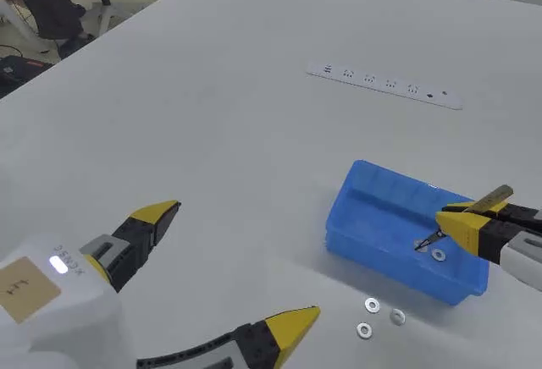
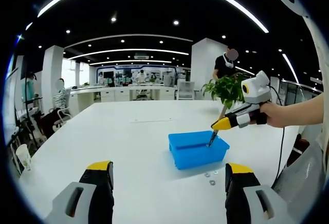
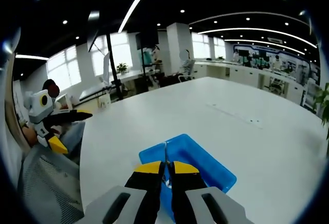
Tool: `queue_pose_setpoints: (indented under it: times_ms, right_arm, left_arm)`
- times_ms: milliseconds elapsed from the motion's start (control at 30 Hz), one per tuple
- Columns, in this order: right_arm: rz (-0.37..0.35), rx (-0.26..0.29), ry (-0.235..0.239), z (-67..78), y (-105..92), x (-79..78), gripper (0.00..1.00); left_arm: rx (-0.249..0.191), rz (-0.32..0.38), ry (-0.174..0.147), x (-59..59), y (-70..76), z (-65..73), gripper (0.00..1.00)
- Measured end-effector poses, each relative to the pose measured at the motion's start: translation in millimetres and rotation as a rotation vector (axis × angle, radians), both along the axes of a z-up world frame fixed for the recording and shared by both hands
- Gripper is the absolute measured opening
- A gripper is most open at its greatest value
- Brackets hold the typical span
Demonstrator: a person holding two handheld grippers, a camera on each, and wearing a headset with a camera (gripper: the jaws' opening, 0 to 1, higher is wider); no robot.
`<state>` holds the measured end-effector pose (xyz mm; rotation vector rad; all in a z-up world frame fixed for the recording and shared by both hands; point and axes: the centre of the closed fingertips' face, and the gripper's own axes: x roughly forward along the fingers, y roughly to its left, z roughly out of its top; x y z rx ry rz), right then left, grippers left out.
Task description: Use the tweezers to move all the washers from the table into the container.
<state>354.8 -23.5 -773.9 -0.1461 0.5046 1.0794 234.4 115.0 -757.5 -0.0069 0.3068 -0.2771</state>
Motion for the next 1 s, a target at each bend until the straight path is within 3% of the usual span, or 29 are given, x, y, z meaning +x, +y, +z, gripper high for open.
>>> queue_pose_setpoints:
  times_ms: [233, 367, 1000]
  right_arm:
    - [-0.08, 0.014, 0.124, -18.7, -7.5, 15.9, 0.03]
    - [-0.094, 0.001, 0.15, -26.9, -10.4, 21.3, 0.02]
    - [-0.097, -0.036, 0.181, -45.6, -1.8, 36.3, 0.03]
  left_arm:
    - [0.003, -0.006, 0.006, -0.1, -1.4, -1.4, 0.91]
    - [0.003, -0.009, 0.011, 0.0, -2.0, -2.2, 0.91]
    - [0.006, -0.011, 0.019, 0.4, -1.6, -3.6, 0.9]
